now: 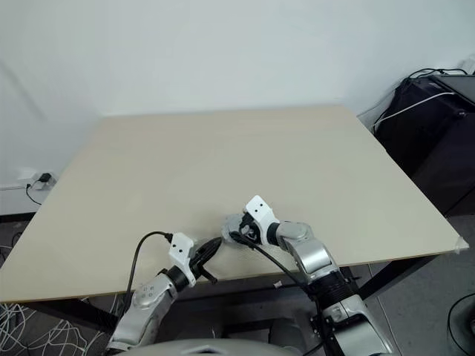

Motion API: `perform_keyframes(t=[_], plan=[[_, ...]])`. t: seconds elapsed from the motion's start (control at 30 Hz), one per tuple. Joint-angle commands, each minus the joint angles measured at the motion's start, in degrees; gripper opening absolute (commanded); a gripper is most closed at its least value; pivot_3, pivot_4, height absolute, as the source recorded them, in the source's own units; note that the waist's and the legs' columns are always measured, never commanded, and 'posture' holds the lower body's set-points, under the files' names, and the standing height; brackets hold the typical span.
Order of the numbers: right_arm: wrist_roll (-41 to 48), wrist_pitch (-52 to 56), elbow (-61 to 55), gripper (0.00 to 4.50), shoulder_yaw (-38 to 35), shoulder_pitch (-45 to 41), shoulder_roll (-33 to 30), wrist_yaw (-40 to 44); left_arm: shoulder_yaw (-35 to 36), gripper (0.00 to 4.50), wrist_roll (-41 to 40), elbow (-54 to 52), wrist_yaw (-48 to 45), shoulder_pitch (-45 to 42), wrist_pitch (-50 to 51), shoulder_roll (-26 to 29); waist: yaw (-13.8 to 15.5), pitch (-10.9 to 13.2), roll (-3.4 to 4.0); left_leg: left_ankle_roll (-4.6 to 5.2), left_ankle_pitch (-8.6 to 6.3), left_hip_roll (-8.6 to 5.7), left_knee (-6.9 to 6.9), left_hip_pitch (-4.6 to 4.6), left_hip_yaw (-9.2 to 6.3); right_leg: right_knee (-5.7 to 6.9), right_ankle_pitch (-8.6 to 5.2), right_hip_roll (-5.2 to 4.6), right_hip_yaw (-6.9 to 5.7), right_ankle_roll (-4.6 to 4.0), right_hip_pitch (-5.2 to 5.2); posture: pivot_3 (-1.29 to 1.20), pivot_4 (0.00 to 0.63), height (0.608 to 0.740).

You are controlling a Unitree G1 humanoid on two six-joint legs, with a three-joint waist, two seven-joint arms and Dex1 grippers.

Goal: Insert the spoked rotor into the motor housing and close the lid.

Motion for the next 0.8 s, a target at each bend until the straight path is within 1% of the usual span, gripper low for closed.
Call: perform_keyframes(t=[0.03,0.3,0.5,0.8], plan=[[-1.76,1.63,0.72,3.29,0.35,-0.17,-0.62,-1.48,0.46,0.00,-0.85,-2.78,-0.26,-0.47,-0.39,0.10,0.01,0.00,0.00,0.00,0.00,0.00,0.00,0.00,0.00,0.00,0.00,0.00,0.00,0.00,0.00,0.00,0.000,0.740],[-2.64,3.59,1.15,3.29,1.31,-0.69,-0.44,-2.50,0.29,0.00,-0.63,-3.36,0.00,-0.42,0.28,-0.13,-0.02,-0.04,0.01,0.00,0.01,0.00,0.01,0.03,-0.01,0.01,0.01,0.00,0.01,0.02,0.02,0.00,0.000,0.740],[-2.67,7.53,1.07,3.29,1.93,-1.53,-0.61,-2.69,0.16,0.00,-0.56,-3.78,0.13,-0.28,0.77,-0.29,-0.08,-0.10,0.03,-0.01,0.02,0.00,0.01,0.06,-0.02,0.01,0.02,0.01,0.01,0.02,0.04,0.00,0.000,0.740],[-3.19,7.56,1.18,3.29,2.68,-1.54,-0.93,-3.15,0.09,0.00,-0.52,-4.26,0.13,0.25,1.11,-0.57,-0.10,-0.13,0.05,-0.02,0.01,0.00,0.01,0.06,-0.03,0.02,0.02,0.01,0.01,0.03,0.04,0.00,0.000,0.740]])
